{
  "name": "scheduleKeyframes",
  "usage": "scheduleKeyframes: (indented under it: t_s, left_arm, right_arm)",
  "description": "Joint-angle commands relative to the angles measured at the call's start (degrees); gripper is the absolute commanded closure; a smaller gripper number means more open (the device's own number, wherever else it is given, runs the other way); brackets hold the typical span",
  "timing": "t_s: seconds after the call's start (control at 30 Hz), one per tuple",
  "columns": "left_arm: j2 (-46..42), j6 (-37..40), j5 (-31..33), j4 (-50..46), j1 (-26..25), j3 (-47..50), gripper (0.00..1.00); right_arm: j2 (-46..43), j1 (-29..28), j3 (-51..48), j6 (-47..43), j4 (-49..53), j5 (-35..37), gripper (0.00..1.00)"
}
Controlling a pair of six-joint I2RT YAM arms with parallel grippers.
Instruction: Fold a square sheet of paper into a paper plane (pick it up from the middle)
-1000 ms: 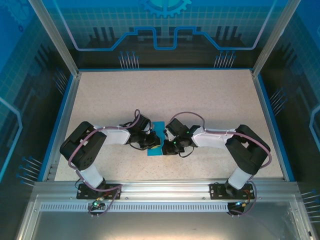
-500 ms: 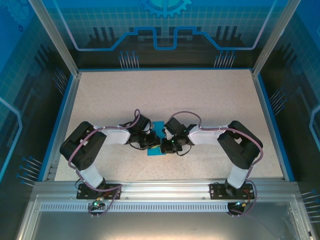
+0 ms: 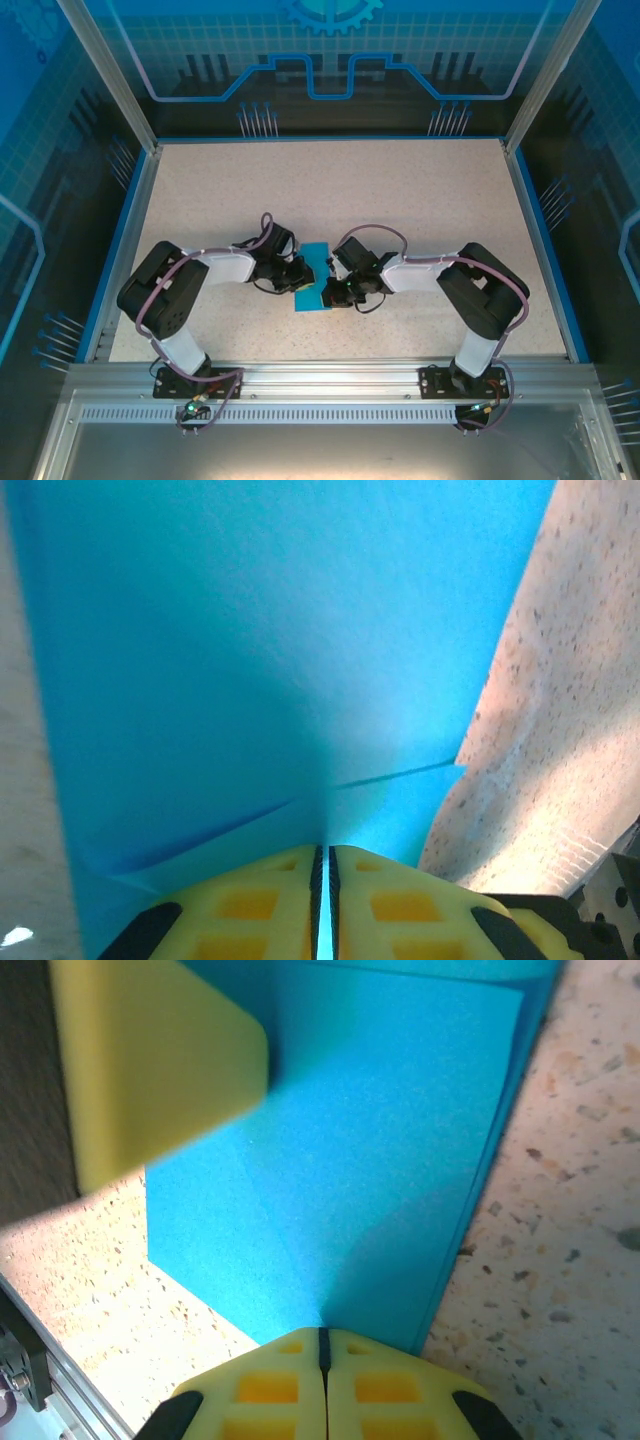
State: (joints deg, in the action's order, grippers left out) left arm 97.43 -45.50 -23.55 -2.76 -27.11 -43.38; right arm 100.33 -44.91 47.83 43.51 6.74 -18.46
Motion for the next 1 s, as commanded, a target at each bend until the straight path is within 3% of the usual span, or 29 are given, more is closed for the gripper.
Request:
scheduleKeyframes:
  t_s: [0.0,0.27,0.43,0.67,0.97]
  left_arm:
    - [-0.1,3.3,2.0,-2.7,2.8,-1.6,0.88]
    - [0.1,7.3,2.9,-2.4,7.4,-1.2,0.88]
    - [-4.3,6.6,-1.7,0.6,7.2,-0.5,0.86]
    - [-13.1,3.1,-2.4,1.6,1.6,1.9,0.84]
    - [-8.7,-4.9,-2.0,10.5,-5.2,8.6,0.89]
  right_arm:
    - [2.9,0.9,-3.8,-0.2,8.3,4.5,0.96]
    - [3.1,1.0,-3.8,0.2,8.1,4.4,0.96]
    - [3.3,1.0,-3.7,0.5,7.8,4.2,0.97]
    - [4.1,1.0,-3.7,0.9,7.3,3.6,0.97]
    - [4.5,1.0,-4.0,1.0,6.8,3.0,0.98]
